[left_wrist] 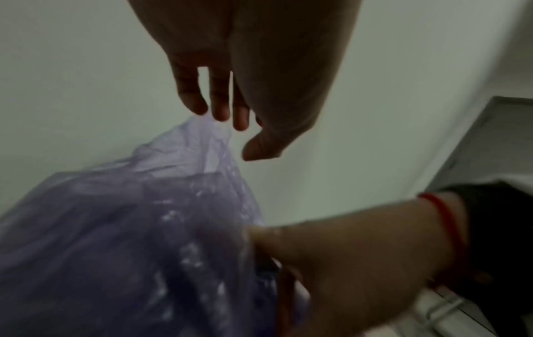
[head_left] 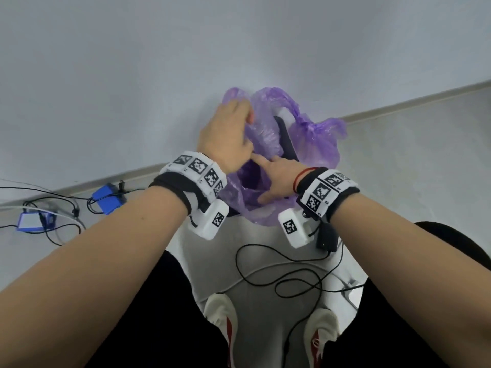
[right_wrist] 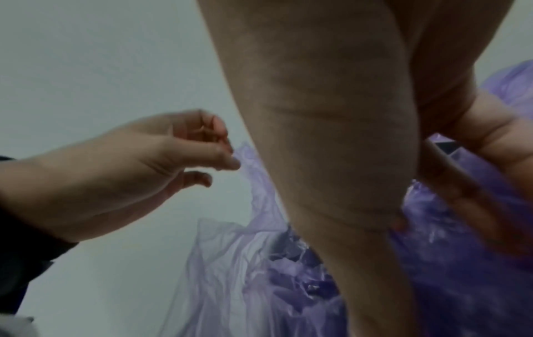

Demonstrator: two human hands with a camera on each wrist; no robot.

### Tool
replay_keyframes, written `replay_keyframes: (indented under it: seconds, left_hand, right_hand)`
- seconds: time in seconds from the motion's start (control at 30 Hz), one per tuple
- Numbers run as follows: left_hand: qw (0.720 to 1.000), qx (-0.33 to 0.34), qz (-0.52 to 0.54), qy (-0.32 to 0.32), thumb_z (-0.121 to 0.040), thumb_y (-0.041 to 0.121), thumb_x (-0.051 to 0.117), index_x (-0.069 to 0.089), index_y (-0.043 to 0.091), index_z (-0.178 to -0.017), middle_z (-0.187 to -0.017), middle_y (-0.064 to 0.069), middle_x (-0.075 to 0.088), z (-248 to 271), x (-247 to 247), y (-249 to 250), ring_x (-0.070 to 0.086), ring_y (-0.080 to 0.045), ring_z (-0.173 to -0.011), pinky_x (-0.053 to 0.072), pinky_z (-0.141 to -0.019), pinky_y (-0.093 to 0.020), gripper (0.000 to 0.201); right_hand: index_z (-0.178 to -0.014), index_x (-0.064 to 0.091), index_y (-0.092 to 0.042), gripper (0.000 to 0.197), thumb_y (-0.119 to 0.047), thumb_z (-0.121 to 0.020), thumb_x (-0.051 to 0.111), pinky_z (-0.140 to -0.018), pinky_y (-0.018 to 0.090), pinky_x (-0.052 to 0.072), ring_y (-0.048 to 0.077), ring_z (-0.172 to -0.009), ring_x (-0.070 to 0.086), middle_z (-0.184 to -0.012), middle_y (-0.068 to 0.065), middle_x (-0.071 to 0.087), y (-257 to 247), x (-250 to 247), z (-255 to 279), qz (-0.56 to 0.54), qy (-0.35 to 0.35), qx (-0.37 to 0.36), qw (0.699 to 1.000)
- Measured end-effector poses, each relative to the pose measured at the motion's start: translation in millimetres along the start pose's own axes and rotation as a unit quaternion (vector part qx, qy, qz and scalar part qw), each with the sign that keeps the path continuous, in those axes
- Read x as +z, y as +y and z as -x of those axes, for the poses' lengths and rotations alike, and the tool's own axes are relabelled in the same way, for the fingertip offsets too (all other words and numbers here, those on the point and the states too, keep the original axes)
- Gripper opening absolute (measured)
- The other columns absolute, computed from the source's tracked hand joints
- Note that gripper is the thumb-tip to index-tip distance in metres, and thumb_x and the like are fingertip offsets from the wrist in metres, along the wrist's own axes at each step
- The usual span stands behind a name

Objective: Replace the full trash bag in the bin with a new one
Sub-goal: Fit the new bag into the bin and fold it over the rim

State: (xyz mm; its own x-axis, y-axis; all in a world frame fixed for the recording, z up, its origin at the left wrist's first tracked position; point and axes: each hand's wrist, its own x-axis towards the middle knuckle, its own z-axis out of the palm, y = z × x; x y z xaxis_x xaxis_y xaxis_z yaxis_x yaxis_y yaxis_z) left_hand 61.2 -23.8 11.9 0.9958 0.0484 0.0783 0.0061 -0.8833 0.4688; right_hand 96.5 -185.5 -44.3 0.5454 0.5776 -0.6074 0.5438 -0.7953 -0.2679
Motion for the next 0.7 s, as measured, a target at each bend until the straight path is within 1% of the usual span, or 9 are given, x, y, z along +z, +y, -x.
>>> replay_keyframes:
  seconds: [0.1, 0.17, 0.27, 0.33, 0.4, 0.5, 0.53, 0.6, 0.7]
  left_hand:
    - [0.99, -0.006, 0.004, -0.144, -0.08, 0.015, 0.057, 0.056, 0.019, -0.098, -0.098, 0.0, 0.064, 6, 9, 11, 0.059, -0.025, -0.095, 0.053, -0.079, -0.04, 0.018]
    - [0.966, -0.05, -0.082, -0.24, -0.083, 0.023, 0.06, 0.061, 0.015, -0.088, -0.092, -0.005, 0.069, 11, 13, 3, 0.064, -0.029, -0.092, 0.054, -0.079, -0.038, 0.009]
    - [0.912, -0.119, -0.193, -0.342, -0.084, 0.046, 0.067, 0.051, 0.013, -0.064, -0.075, -0.007, 0.063, 23, 17, -20, 0.063, -0.028, -0.076, 0.049, -0.067, -0.032, 0.041]
    - [0.885, -0.162, -0.227, -0.373, -0.083, 0.058, 0.066, 0.05, 0.015, -0.064, -0.073, -0.004, 0.06, 30, 20, -34, 0.064, -0.026, -0.076, 0.05, -0.067, -0.032, 0.05]
    - [0.88, -0.203, -0.216, -0.37, -0.083, 0.061, 0.065, 0.051, 0.014, -0.065, -0.07, -0.002, 0.058, 37, 20, -43, 0.062, -0.021, -0.07, 0.049, -0.065, -0.031, 0.052]
    - [0.882, -0.274, -0.132, -0.36, -0.085, 0.058, 0.065, 0.062, 0.005, -0.099, -0.092, -0.008, 0.066, 42, 25, -46, 0.065, -0.023, -0.083, 0.053, -0.074, -0.033, 0.055]
    - [0.881, -0.297, -0.106, -0.352, -0.084, 0.056, 0.067, 0.056, 0.002, -0.124, -0.109, -0.013, 0.067, 44, 26, -44, 0.066, -0.027, -0.095, 0.055, -0.084, -0.035, 0.068]
    - [0.879, -0.347, -0.053, -0.324, -0.081, 0.043, 0.077, 0.017, 0.003, -0.152, -0.12, -0.019, 0.063, 45, 31, -44, 0.066, -0.033, -0.106, 0.056, -0.093, -0.042, 0.101]
    - [0.859, -0.388, -0.018, -0.333, -0.075, 0.009, 0.082, -0.028, 0.023, -0.151, -0.101, -0.022, 0.069, 48, 34, -48, 0.071, -0.029, -0.077, 0.063, -0.069, -0.041, 0.134]
  right_hand:
    - [-0.152, -0.004, -0.037, 0.123, -0.056, -0.065, 0.08, -0.094, 0.044, 0.05, 0.038, -0.114, 0.058, -0.136, 0.014, 0.041, -1, -8, -1, -0.02, 0.033, 0.01, 0.999]
    - [-0.153, 0.0, -0.035, 0.123, -0.055, -0.063, 0.082, -0.099, 0.047, 0.048, 0.039, -0.12, 0.055, -0.145, 0.017, 0.036, 3, -13, -3, -0.035, 0.027, 0.026, 0.999]
    - [-0.147, 0.034, -0.024, 0.101, -0.059, -0.064, 0.08, -0.1, 0.045, 0.049, 0.035, -0.121, 0.054, -0.143, 0.015, 0.041, 9, -16, -2, 0.006, -0.004, 0.082, 0.997]
    - [-0.121, 0.055, -0.014, 0.072, -0.058, -0.069, 0.078, -0.09, 0.041, 0.051, 0.032, -0.109, 0.058, -0.132, 0.014, 0.05, 10, -18, -1, 0.009, 0.008, 0.114, 0.993]
    - [-0.108, 0.057, -0.013, 0.057, -0.052, -0.072, 0.078, -0.085, 0.04, 0.051, 0.033, -0.102, 0.06, -0.127, 0.014, 0.051, 10, -18, 1, 0.012, 0.023, 0.142, 0.99]
    - [-0.13, 0.05, -0.014, 0.073, -0.04, -0.07, 0.083, -0.09, 0.045, 0.051, 0.039, -0.109, 0.059, -0.132, 0.015, 0.046, 14, -14, 2, 0.03, 0.03, 0.171, 0.984]
    - [-0.138, 0.042, -0.016, 0.083, -0.035, -0.069, 0.085, -0.091, 0.046, 0.051, 0.04, -0.111, 0.059, -0.134, 0.015, 0.043, 17, -13, 3, 0.029, 0.032, 0.175, 0.984]
    - [-0.147, 0.023, -0.018, 0.107, -0.027, -0.064, 0.089, -0.09, 0.048, 0.051, 0.044, -0.113, 0.058, -0.137, 0.019, 0.039, 26, -12, 7, 0.013, 0.03, 0.186, 0.982]
    - [-0.151, 0.003, -0.019, 0.123, -0.015, -0.063, 0.088, -0.087, 0.047, 0.056, 0.042, -0.105, 0.063, -0.127, 0.023, 0.056, 42, -10, 12, -0.01, 0.007, 0.194, 0.981]
